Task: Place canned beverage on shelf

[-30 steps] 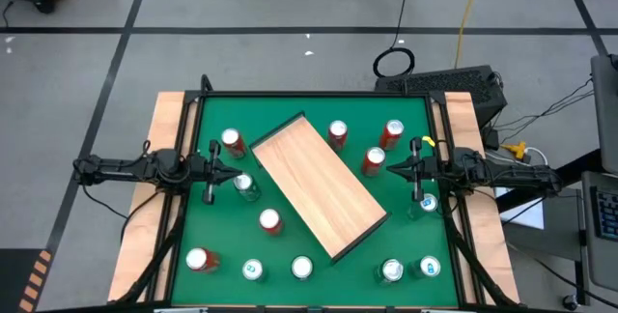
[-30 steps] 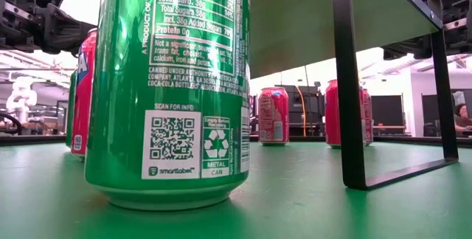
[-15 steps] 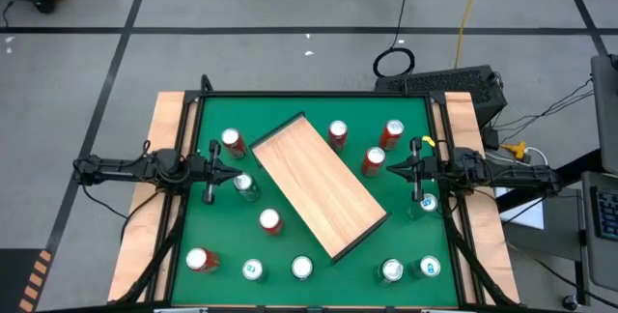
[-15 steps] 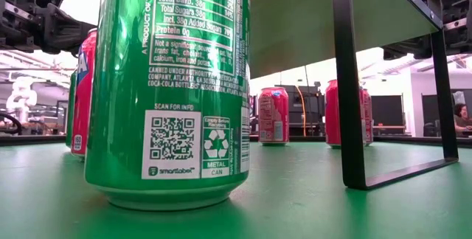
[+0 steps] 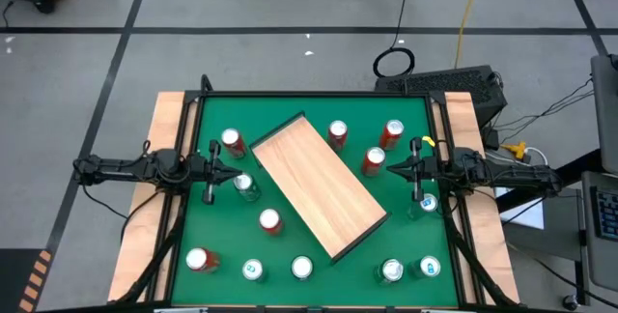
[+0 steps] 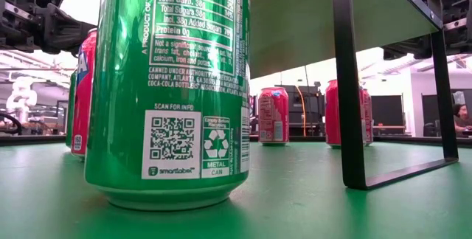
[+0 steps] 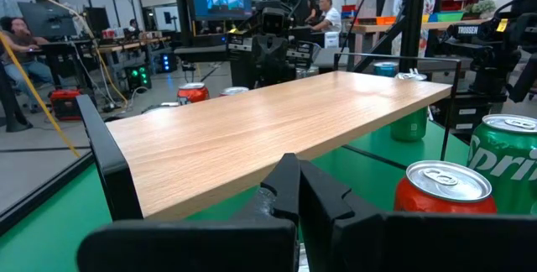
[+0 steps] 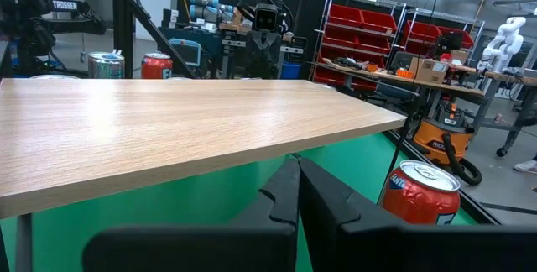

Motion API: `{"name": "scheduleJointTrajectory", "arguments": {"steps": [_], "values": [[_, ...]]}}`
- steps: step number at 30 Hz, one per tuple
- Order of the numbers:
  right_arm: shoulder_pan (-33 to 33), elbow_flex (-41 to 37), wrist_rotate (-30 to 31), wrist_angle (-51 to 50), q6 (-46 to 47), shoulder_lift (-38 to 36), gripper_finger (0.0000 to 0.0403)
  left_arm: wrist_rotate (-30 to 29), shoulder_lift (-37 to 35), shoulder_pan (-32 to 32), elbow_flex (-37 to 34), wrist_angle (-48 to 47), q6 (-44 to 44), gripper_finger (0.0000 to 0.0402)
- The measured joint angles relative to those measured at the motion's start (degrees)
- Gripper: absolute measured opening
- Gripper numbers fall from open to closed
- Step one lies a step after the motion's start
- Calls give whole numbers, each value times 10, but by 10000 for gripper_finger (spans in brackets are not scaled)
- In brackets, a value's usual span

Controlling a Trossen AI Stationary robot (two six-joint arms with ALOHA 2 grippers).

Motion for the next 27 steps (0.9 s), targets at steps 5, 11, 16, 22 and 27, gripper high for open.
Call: {"name": "scheduleJointTrajectory", "arguments": {"steps": [5, 11, 16, 22, 27], "values": [[0, 0, 0, 0, 0, 0, 0, 0, 0, 0, 0, 0, 0, 3], [0, 0, 0, 3, 0, 0, 0, 0, 0, 0, 0, 0, 0, 3], [0, 0, 0, 17, 0, 0, 0, 0, 0, 0, 0, 2, 0, 3], [0, 0, -2, 19, 0, 0, 0, -3, 0, 0, 0, 12, 0, 3], [0, 0, -2, 21, -25, 0, 0, -30, 0, 0, 0, 16, 0, 3]]}}
